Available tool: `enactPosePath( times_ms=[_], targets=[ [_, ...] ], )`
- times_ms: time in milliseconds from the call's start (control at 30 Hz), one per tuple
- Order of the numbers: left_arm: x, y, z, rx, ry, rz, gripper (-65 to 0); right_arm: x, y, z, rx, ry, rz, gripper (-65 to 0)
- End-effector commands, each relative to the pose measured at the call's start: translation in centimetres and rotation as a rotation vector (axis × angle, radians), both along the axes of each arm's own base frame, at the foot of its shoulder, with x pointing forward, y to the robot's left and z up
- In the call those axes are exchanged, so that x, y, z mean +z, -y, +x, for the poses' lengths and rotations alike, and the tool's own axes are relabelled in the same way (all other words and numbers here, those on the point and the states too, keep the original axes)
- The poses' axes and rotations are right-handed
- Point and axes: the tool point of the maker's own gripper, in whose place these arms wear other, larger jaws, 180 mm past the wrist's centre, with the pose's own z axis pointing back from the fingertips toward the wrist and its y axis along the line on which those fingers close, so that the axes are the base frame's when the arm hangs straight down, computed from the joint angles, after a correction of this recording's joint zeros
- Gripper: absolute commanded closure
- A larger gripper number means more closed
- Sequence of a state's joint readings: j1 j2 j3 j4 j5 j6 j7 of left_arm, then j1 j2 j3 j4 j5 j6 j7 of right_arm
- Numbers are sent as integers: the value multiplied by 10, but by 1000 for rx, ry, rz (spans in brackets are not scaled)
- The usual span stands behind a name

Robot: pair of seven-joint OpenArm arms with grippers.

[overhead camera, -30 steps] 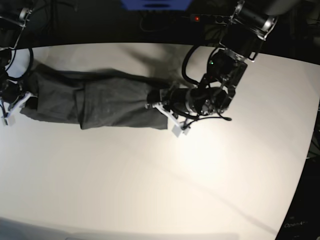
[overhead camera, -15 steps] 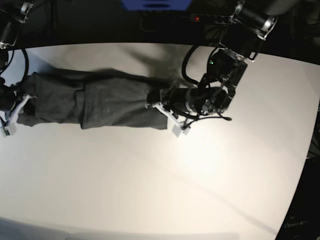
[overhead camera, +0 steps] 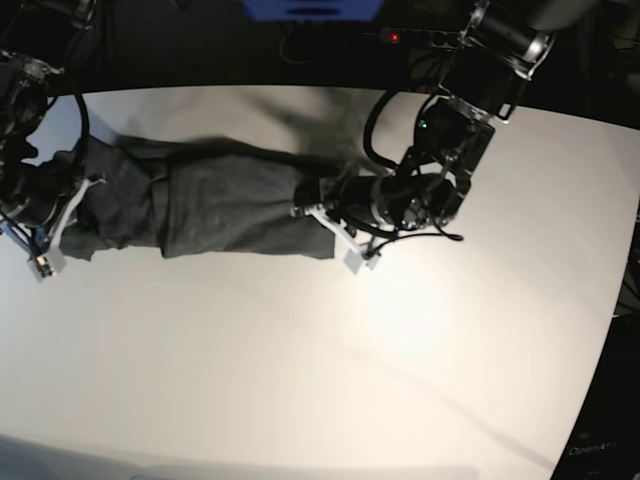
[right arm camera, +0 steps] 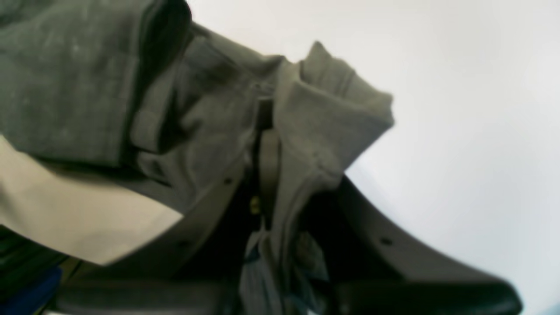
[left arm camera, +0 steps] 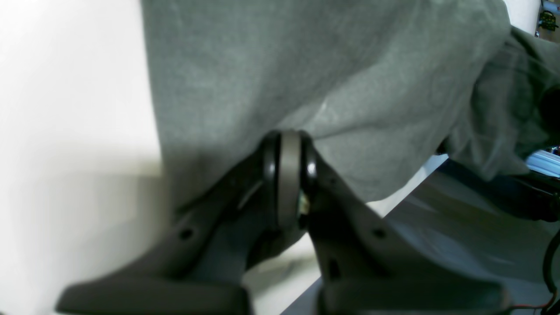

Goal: Fold the T-shirt properly
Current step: 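Grasp the strip's other end with the right gripper and lift it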

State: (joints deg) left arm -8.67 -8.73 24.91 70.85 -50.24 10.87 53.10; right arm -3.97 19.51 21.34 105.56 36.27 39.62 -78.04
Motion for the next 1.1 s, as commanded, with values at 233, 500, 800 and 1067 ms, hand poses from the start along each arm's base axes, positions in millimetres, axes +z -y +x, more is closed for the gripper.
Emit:
enactPosePath(
  times_ms=[233,500,800,1067],
  targets=[
    [-44,-64,-28,13,-82,308,-19,20,-20,25,11,81,42,-6],
    [-44,-64,-28,13,-82,308,-19,18,-56,37,84,92,91,-6],
    [-47,-63,-33,12,-91,306,-19,15,-91,42,109,103,175,-6],
    [-47,-63,-33,12,-91,306,-19,21,-126,54,185,124,215,-6]
  ],
)
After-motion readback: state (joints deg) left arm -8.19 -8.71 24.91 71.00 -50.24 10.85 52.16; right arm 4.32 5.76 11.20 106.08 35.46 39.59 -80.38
